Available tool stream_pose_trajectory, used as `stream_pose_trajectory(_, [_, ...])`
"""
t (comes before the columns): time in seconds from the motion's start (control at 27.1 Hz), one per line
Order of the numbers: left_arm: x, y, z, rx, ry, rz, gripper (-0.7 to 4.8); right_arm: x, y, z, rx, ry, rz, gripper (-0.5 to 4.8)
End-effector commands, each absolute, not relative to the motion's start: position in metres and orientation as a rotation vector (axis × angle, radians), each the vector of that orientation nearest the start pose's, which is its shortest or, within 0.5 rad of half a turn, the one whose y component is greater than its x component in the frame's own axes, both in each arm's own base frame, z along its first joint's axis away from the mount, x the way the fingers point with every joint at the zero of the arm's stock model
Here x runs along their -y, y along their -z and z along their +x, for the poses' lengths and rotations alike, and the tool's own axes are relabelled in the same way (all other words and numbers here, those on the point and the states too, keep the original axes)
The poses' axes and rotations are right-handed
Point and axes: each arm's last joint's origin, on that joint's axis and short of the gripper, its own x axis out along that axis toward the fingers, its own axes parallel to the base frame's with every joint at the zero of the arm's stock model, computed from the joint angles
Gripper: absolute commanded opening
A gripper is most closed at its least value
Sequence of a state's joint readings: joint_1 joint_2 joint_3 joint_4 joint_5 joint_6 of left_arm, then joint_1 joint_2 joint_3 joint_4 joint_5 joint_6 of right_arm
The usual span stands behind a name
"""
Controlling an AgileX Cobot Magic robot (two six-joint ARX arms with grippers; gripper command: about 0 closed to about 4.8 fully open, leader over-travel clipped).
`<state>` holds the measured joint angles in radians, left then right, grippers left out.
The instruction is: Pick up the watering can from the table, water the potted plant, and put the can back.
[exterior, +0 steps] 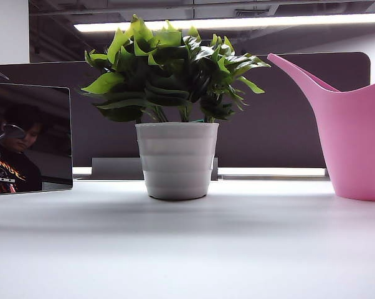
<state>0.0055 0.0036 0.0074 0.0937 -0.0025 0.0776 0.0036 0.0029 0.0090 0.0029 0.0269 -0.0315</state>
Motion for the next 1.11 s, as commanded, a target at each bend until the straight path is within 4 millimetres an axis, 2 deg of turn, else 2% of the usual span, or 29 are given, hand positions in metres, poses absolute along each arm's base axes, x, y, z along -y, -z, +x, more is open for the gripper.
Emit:
stream_pose_trajectory(0.04, [-0.001,-0.177,0.097,0.113,-0.017,0.078,-0.05,0.0,-0.169,0.097,0.032,0.02,-0.03,-0.05])
stream_pose_trajectory(0.3, [0.002,-0.177,0.097,0.115,0.011,0.076,-0.05,0.0,-0.169,0.097,0.032,0.018,0.015,-0.05])
stream_pose_trajectory(0.41, [0.016,-0.177,0.095,0.119,0.159,0.068,-0.05,0.0,-0.169,0.097,0.033,0.017,0.138,-0.05])
stream_pose_trajectory(0.55, [0.039,-0.177,0.088,0.128,0.411,0.052,-0.05,0.0,-0.169,0.097,0.033,0.011,0.196,-0.04])
stream_pose_trajectory(0.59, [0.043,-0.177,0.087,0.129,0.454,0.05,-0.05,0.0,-0.169,0.097,0.032,0.0,0.203,0.16])
stream_pose_trajectory(0.67, [0.05,-0.177,0.083,0.132,0.54,0.045,-0.05,-0.002,-0.168,0.097,0.024,-0.057,0.224,1.24])
stream_pose_trajectory(0.7, [0.052,-0.177,0.082,0.133,0.565,0.043,-0.05,-0.003,-0.168,0.097,0.018,-0.078,0.243,1.25])
stream_pose_trajectory(0.81, [0.054,-0.177,0.08,0.133,0.59,0.042,-0.05,-0.002,-0.168,0.097,0.018,-0.06,0.354,0.53])
stream_pose_trajectory(0.92, [0.054,-0.176,0.08,0.133,0.59,0.042,-0.05,0.0,-0.175,0.096,0.06,0.011,0.404,0.48])
stream_pose_trajectory(1.0, [0.054,-0.176,0.08,0.133,0.589,0.042,-0.05,0.0,-0.186,0.094,0.093,0.021,0.414,0.41])
stream_pose_trajectory(1.07, [0.054,-0.176,0.08,0.132,0.589,0.042,-0.05,0.0,-0.203,0.091,0.116,0.014,0.445,0.08])
stream_pose_trajectory(1.11, [0.054,-0.176,0.08,0.13,0.59,0.043,-0.05,0.0,-0.218,0.092,0.121,0.007,0.449,-0.06])
